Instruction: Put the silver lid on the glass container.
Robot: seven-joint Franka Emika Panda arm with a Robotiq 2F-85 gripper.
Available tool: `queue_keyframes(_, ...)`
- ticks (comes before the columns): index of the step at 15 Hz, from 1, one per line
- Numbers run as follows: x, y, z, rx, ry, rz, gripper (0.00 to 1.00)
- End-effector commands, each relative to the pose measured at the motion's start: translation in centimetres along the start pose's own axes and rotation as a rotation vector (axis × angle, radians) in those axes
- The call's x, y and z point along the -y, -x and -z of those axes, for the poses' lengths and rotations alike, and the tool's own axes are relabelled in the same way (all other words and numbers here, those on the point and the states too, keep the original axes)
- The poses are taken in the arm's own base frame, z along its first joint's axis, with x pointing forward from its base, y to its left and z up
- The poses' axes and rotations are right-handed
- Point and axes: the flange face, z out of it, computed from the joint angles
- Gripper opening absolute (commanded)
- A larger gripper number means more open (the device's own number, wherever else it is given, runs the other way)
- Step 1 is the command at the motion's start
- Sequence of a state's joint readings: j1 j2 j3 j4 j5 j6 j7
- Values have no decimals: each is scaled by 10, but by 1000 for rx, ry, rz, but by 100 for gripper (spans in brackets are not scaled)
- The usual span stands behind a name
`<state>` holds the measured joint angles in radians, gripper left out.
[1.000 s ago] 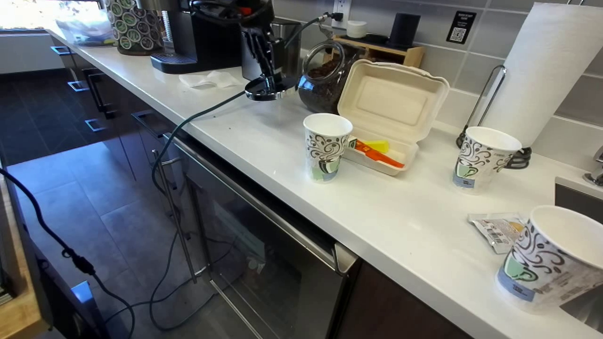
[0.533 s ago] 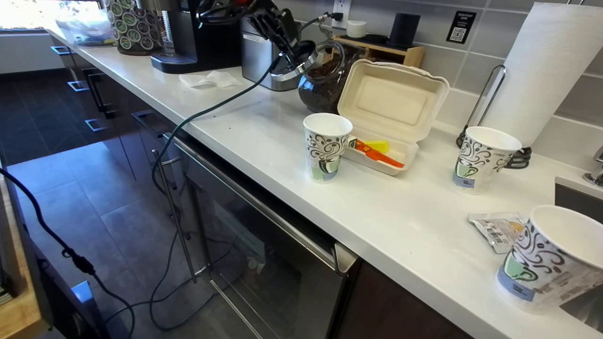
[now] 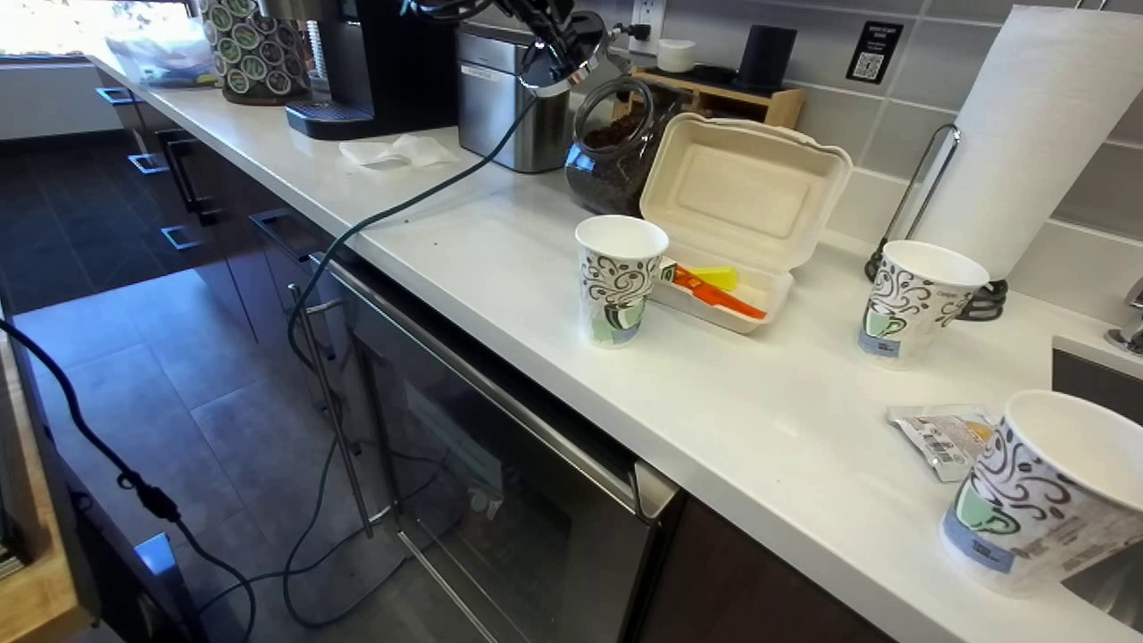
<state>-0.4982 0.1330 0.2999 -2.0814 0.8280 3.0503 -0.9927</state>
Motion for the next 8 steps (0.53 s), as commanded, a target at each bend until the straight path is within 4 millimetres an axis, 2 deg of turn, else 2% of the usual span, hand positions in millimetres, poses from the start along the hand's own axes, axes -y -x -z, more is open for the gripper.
queue_keyframes(1,-47,15,2,-7,-75,-42,21)
queue_keyframes(4,-80,43,-4,-11,-120,-68,21)
queue_keyframes(8,-92,67,-15,-8,-114,-57,21)
